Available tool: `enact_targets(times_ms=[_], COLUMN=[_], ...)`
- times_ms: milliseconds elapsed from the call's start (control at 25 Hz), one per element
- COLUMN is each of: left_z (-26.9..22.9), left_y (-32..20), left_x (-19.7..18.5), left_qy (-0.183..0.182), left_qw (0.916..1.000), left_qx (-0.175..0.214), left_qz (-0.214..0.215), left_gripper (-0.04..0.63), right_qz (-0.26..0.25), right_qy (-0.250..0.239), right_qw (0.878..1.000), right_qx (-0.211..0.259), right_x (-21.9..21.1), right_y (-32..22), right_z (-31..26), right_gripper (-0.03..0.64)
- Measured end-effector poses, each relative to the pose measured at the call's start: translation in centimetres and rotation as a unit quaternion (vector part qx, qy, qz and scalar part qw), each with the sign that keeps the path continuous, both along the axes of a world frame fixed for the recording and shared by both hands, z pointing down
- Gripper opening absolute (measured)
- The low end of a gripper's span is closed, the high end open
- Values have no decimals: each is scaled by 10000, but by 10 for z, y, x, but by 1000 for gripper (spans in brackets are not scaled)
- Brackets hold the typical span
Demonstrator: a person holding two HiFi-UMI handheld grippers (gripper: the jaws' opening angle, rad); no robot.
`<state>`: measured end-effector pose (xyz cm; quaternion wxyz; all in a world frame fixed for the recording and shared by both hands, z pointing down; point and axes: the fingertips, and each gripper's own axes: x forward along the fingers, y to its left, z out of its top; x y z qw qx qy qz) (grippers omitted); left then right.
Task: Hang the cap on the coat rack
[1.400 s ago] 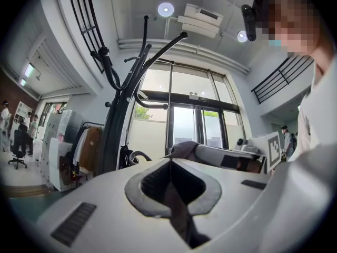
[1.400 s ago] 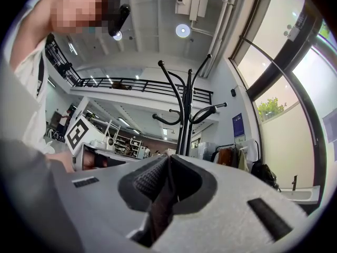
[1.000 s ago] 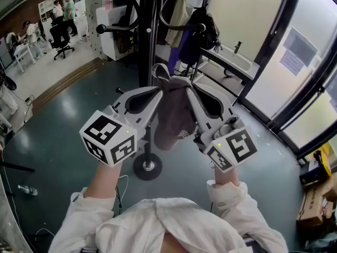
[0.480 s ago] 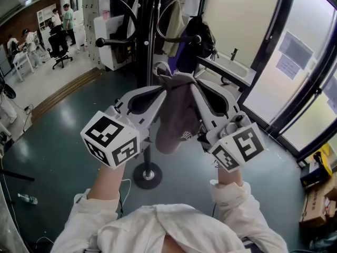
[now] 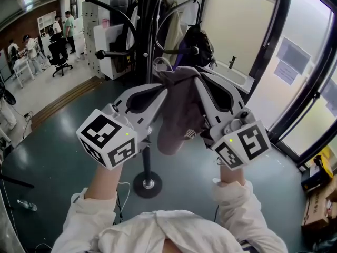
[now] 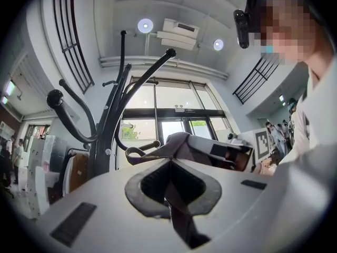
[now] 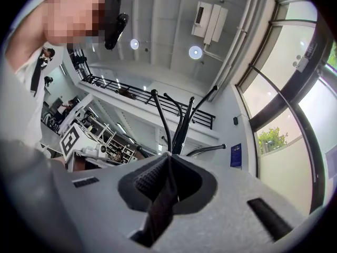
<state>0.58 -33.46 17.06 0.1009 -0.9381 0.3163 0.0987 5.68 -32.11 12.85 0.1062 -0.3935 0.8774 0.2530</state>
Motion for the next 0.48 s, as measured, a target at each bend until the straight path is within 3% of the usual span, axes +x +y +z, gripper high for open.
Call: enact_targets(times_ms=[480], left_z=[-47], left_y=[4], left_x=[-2], left_qy=[170], left_qw=[9988], left_qx=[449], left_qz=[-46], left_gripper=[15], right_qz=[66], right_qy=[12], right_qw=[9989], right_qx=[469], right_x=[1], right_y=[5], right_z=[-43], right_gripper=[18])
